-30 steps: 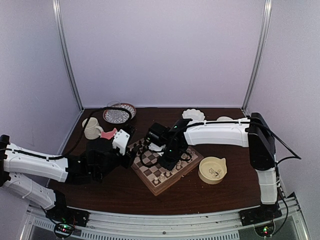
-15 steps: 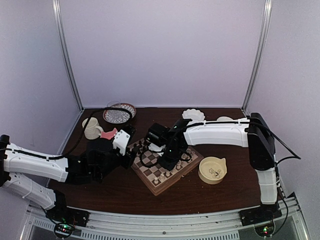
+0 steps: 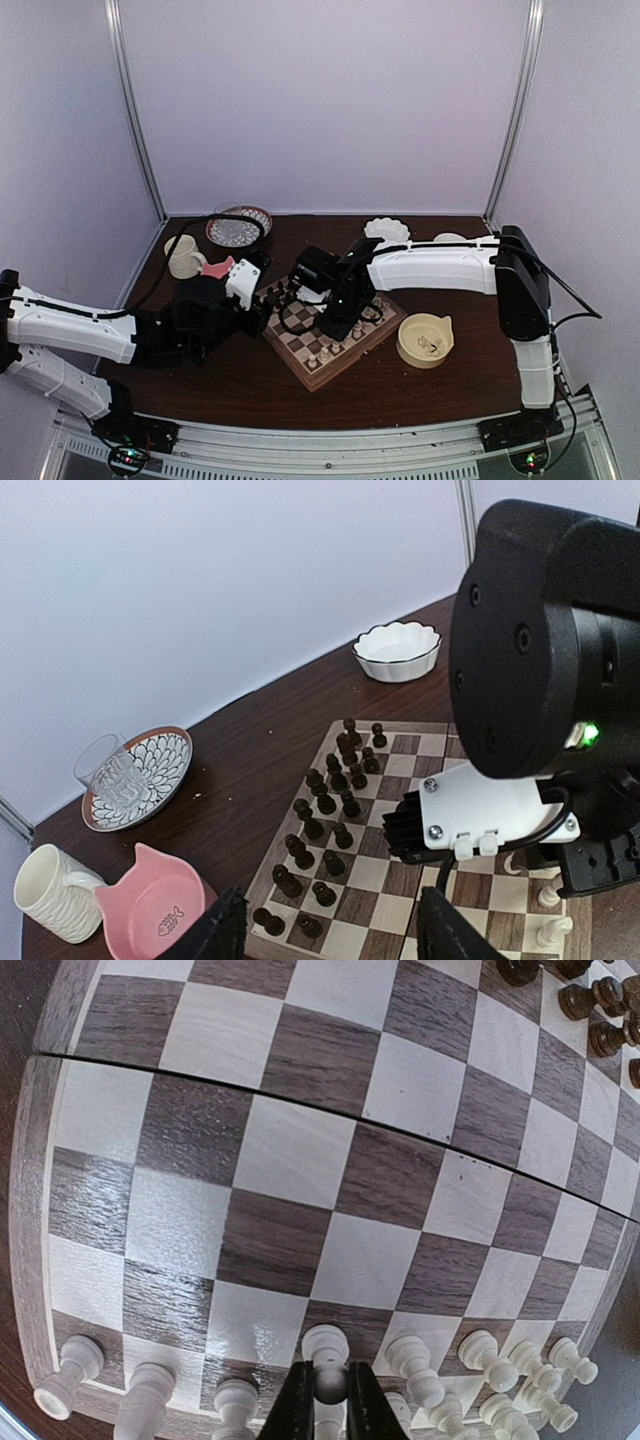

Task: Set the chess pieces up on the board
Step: Place the pawn at d2.

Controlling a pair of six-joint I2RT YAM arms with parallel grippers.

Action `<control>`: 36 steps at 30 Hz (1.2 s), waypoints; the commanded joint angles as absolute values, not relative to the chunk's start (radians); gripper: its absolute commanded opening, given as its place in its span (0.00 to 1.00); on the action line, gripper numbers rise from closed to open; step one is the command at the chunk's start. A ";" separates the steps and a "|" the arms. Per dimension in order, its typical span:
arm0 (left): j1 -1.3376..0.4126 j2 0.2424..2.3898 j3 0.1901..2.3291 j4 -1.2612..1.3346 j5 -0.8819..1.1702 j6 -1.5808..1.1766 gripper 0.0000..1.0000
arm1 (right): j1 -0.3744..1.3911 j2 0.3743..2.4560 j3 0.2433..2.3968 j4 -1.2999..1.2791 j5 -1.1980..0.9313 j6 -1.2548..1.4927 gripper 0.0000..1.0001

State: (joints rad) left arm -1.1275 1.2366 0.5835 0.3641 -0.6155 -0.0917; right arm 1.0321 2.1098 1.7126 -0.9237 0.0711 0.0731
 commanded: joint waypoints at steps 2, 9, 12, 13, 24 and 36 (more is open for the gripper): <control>-1.130 1.250 0.617 0.376 -0.606 -0.104 0.58 | 1.029 2.115 1.736 -0.927 0.107 0.066 0.09; -1.130 1.249 0.618 0.371 -0.604 -0.103 0.58 | 1.029 2.115 1.736 -0.928 0.117 0.066 0.09; -1.130 1.249 0.618 0.371 -0.603 -0.104 0.58 | 1.029 2.115 1.736 -0.928 0.115 0.066 0.11; -1.130 1.248 0.618 0.370 -0.603 -0.104 0.58 | 1.029 2.115 1.736 -0.928 0.115 0.066 0.11; -1.131 1.218 0.607 0.371 -0.608 -0.105 0.59 | 1.029 2.103 1.747 -0.927 0.106 0.067 0.24; -1.129 1.205 0.598 0.376 -0.601 -0.094 0.59 | 1.031 1.974 1.776 -0.941 0.145 0.066 0.27</control>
